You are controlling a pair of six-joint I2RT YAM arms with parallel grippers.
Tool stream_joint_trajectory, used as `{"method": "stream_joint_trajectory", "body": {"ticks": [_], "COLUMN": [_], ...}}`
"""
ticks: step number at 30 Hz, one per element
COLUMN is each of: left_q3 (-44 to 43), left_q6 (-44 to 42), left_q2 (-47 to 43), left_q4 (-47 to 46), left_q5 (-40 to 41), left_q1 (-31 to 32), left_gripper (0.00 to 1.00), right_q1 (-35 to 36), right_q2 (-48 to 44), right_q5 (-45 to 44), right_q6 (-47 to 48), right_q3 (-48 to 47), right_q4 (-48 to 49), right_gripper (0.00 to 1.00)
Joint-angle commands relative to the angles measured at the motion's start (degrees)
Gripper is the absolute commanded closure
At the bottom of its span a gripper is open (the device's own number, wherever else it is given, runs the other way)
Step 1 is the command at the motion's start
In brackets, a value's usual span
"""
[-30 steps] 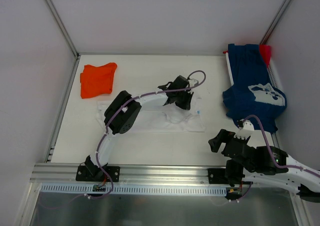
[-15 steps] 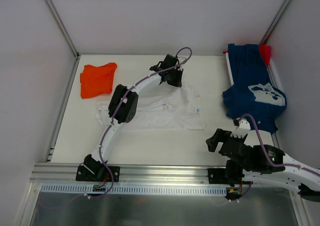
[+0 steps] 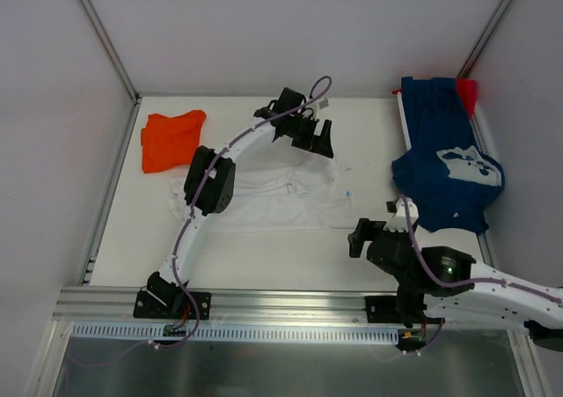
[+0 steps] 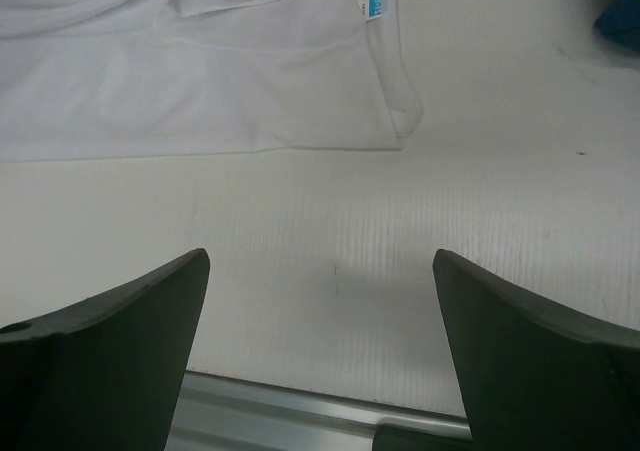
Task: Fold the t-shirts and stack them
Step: Fold the other side of the tshirt into a rectangle
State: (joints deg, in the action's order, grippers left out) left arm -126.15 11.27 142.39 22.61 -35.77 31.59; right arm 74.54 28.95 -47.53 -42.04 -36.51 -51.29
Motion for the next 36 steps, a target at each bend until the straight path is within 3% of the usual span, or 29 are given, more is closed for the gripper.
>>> {"method": "stream_joint_trajectory", "body": {"ticks": [1,5,8,14,18,26,32,34,36], "left_q3": [-1.8,-4.5,-2.2,13.5,26.3,55.1,66.1,68.7,72.4], "left_q6": [-0.5,2.9,5.2,1.7,3.5,6.9,9.7,11.2,11.6], "left_q2": [-12.5,-15.3,-18.8,-31.8,-40.8,-57.9,-65.8,-68.6,-71.4], "left_q4": [-1.5,-1.6,-1.6,-1.8,-4.5,-14.7,-18.5,-19.8,-22.0], "left_q5": [-3.2,-6.2,-2.3,10.9,13.7,15.5,16.1,15.5,15.7], "left_q1": [-0.4,-4.3,-7.5,-8.9,-9.0,-8.8,-8.7,-8.7,-8.5], "left_gripper": [0.01,0.01,0.01,0.01,0.01,0.01,0.01,0.01,0.01], "right_q1": [-4.6,-19.9,-29.2,-41.5,-44.7,-48.8,-49.4,-49.7,-50.1], "right_q2": [8.1,17.7,23.2,39.6,50.1,64.7,69.4,70.5,71.0], "right_q5": [1.2,22.9,29.2,44.5,49.8,51.4,51.2,51.7,52.5], "right_q6": [9.9,18.7,22.9,26.9,29.5,32.3,33.6,33.3,33.2], "right_q3": [-4.0,-3.9,-4.7,-7.4,-11.3,-18.0,-22.4,-23.0,-23.1], "right_q4": [10.5,26.5,33.4,47.3,50.8,57.8,58.4,59.0,59.5], "right_gripper": [0.01,0.0,0.01,0.01,0.0,0.01,0.05,0.08,0.25]}}
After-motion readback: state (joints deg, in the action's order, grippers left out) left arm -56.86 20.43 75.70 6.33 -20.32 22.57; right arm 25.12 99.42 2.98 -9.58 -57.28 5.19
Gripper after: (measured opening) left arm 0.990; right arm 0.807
